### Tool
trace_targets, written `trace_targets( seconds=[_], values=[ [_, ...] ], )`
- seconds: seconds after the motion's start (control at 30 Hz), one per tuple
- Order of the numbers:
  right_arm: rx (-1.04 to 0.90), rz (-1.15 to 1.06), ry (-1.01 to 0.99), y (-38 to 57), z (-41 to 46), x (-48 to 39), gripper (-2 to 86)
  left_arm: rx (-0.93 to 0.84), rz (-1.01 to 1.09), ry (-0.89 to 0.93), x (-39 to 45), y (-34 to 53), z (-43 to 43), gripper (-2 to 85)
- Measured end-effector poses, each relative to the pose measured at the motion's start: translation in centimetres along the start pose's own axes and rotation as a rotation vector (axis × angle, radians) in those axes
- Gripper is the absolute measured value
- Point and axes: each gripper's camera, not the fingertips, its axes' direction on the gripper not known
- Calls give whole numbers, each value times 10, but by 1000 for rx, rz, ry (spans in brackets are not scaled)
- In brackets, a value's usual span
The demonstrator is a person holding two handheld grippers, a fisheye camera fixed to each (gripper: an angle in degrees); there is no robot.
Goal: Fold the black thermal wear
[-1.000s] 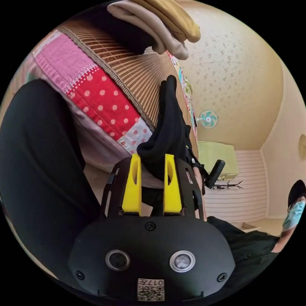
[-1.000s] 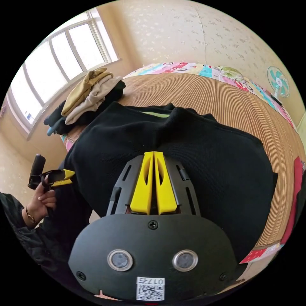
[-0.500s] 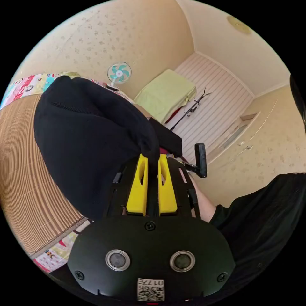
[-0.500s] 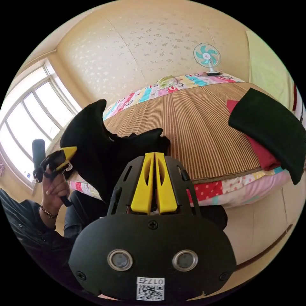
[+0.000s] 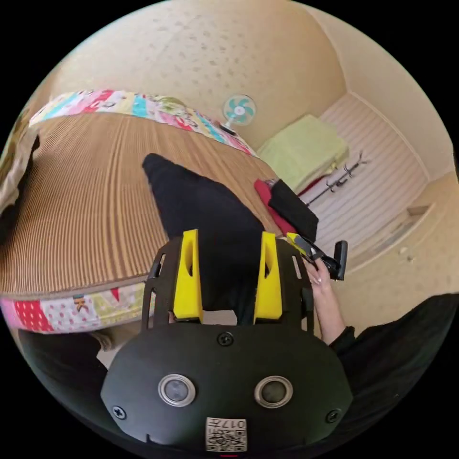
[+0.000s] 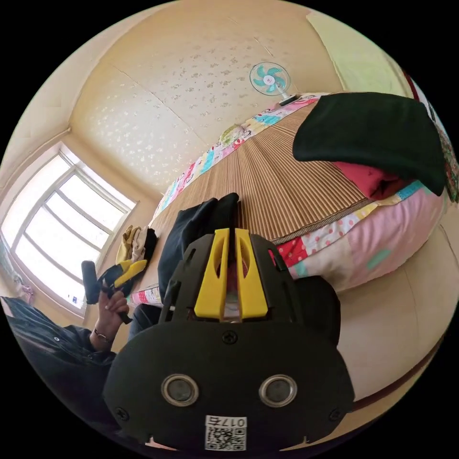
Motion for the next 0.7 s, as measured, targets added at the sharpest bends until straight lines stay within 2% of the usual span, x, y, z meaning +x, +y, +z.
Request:
trace_targets(
  seconds=[0.07,0.13,0.2,0.3,0.4,0.5,0.6,0.7],
  values=[
    [-12,123,-189,-8,-8,23,111,-143,-154,70,-53,4,22,207],
    [-54,221,-292,-9,-13,41,146,-275,-235,130,-75,12,52,225],
    [-67,285,-384,-4,-25,54,162,-309,-277,126,-87,23,71,225],
    [-103,376,-432,10,-54,67,179,-319,-296,208,-100,34,91,170],
    [-179,455,-431,31,-75,76,199,-345,-340,423,-110,45,109,95],
    [-247,527,-492,52,-78,88,221,-365,-223,573,-75,52,105,73],
    [-262,570,-604,56,-64,99,238,-409,14,564,-4,58,87,70],
    [-245,577,-856,34,-34,94,235,-487,296,534,73,77,71,69]
  ],
)
